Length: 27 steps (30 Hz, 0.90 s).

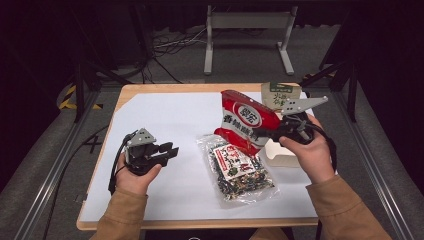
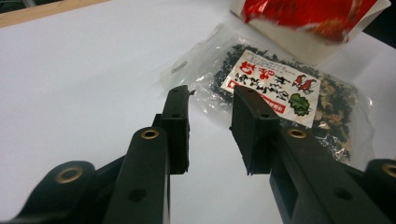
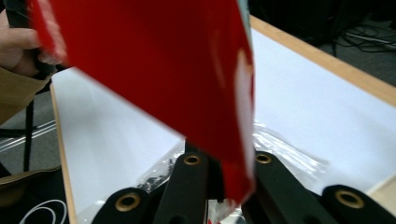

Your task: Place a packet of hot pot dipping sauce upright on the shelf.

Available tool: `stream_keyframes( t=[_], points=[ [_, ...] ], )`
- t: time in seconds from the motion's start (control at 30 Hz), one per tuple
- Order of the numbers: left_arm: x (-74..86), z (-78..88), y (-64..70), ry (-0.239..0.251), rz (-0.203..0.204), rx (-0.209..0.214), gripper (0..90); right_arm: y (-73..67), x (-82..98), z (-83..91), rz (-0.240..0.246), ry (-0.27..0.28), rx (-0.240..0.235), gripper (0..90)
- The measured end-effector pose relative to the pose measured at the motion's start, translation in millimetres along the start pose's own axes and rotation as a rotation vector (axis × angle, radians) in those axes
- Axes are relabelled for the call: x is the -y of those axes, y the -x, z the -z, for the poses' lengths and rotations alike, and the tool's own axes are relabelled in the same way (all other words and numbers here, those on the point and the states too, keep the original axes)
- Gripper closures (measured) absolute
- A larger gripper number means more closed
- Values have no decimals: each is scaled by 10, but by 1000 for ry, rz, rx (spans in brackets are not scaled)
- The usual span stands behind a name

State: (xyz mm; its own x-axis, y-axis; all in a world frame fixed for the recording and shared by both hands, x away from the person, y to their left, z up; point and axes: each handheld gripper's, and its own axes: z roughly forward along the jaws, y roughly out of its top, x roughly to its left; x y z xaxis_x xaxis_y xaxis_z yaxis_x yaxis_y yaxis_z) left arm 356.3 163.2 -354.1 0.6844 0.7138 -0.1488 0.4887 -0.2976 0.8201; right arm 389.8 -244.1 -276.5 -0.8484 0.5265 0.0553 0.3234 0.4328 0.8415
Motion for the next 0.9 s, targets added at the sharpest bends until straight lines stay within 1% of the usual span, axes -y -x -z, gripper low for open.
stream_keyframes(
  t=[0.13, 0.2, 0.3, 0.33, 0.37, 0.43, 0.57, 0.7, 0.8, 0.83, 0.9],
  points=[
    [30, -5, -44, -11, -6, -13, 634, 80, -63, 120, 11, -9, 23, 892],
    [39, -7, -62, -13, -7, -11, 609, 112, -79, 157, 19, -15, 32, 892],
    [58, -9, -101, -17, -10, -6, 552, 165, -96, 209, 48, -31, 44, 892],
    [58, -9, -101, -17, -10, -6, 539, 165, -96, 209, 48, -31, 44, 892],
    [72, -4, -133, -23, -16, -13, 534, 196, -101, 236, 60, -38, 51, 892],
    [90, 4, -161, -22, -7, -11, 523, 222, -106, 260, 65, -42, 59, 892],
    [110, 22, -211, -22, -9, -15, 513, 272, -119, 305, 81, -50, 76, 892],
    [133, 44, -250, -20, 7, -18, 510, 338, -144, 354, 99, -65, 99, 892],
    [148, 52, -285, -17, 0, -19, 505, 391, -161, 388, 107, -71, 111, 892],
    [161, 51, -298, -25, -3, -19, 502, 412, -164, 400, 108, -74, 114, 892],
    [190, 47, -323, -30, 6, -17, 493, 460, -170, 424, 109, -74, 125, 892]
  ],
)
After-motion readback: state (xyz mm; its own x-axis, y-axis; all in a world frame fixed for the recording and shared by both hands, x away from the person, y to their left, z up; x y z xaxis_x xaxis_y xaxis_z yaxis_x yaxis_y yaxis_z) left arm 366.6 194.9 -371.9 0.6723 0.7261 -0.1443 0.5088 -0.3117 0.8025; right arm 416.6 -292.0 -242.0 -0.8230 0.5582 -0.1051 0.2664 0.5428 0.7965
